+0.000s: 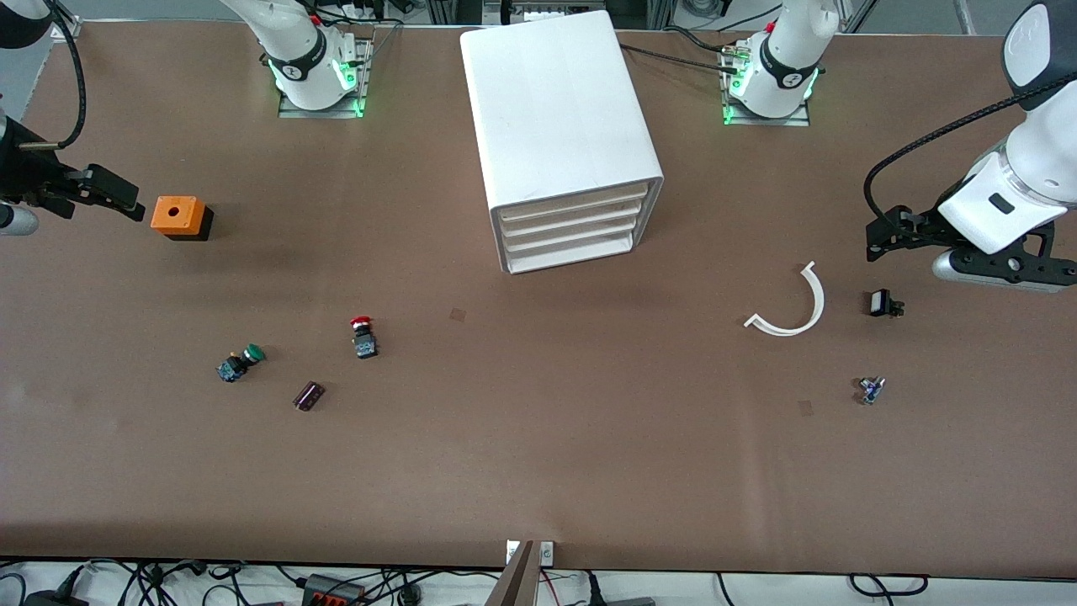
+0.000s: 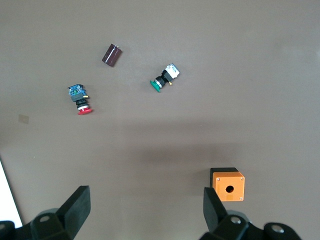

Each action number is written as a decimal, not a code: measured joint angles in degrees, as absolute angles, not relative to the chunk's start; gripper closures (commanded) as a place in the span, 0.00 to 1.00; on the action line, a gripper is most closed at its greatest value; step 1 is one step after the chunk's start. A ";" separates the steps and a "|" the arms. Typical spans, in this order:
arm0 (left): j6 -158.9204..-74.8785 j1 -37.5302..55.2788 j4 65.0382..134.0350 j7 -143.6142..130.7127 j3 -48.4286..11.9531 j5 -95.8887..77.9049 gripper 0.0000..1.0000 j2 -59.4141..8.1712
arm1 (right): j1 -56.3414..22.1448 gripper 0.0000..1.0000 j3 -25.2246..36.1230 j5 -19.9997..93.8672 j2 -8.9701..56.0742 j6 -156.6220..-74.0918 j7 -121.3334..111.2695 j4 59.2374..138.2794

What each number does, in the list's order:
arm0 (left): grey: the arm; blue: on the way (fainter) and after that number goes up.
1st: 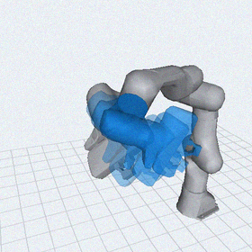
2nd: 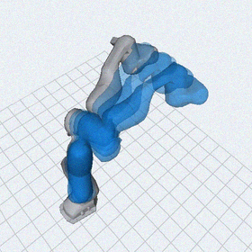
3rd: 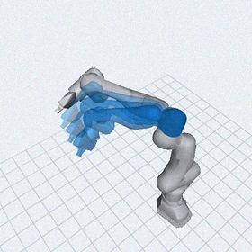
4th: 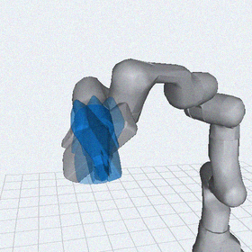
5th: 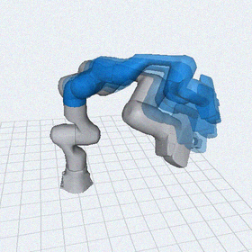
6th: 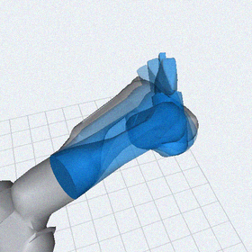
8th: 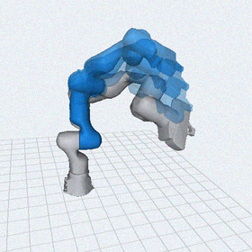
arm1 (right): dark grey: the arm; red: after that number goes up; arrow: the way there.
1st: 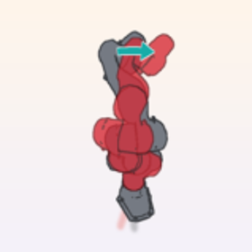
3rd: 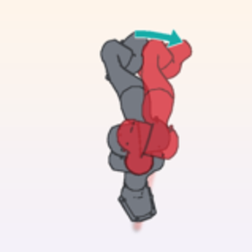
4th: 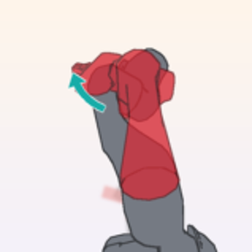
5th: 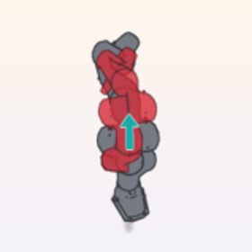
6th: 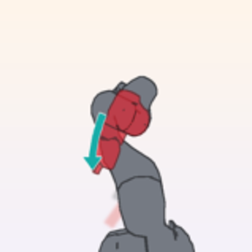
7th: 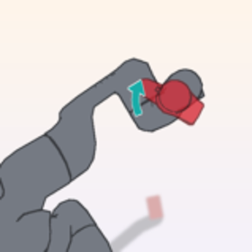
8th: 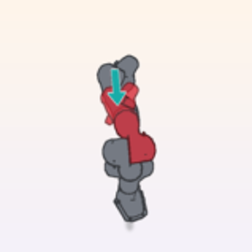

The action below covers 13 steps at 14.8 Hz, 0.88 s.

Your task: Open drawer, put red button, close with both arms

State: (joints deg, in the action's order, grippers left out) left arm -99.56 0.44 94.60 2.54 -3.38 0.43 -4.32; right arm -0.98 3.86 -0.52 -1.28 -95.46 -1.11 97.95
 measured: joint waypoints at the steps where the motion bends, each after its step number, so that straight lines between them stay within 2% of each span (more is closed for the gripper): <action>1: -99.55 0.44 94.60 2.54 -3.38 0.43 0.00 -4.32 | -0.98 0.00 3.86 -0.52 -1.28 -95.46 -1.11 97.95; 7: -99.25 0.41 94.60 2.54 -3.38 0.43 0.00 -4.34 | -0.98 0.00 3.86 -0.52 -1.28 -95.45 -1.15 97.95; 13: -89.60 1.59 94.68 2.58 -3.49 0.43 0.00 -7.57 | -0.99 0.00 3.82 -0.52 -0.49 -95.37 -1.20 98.34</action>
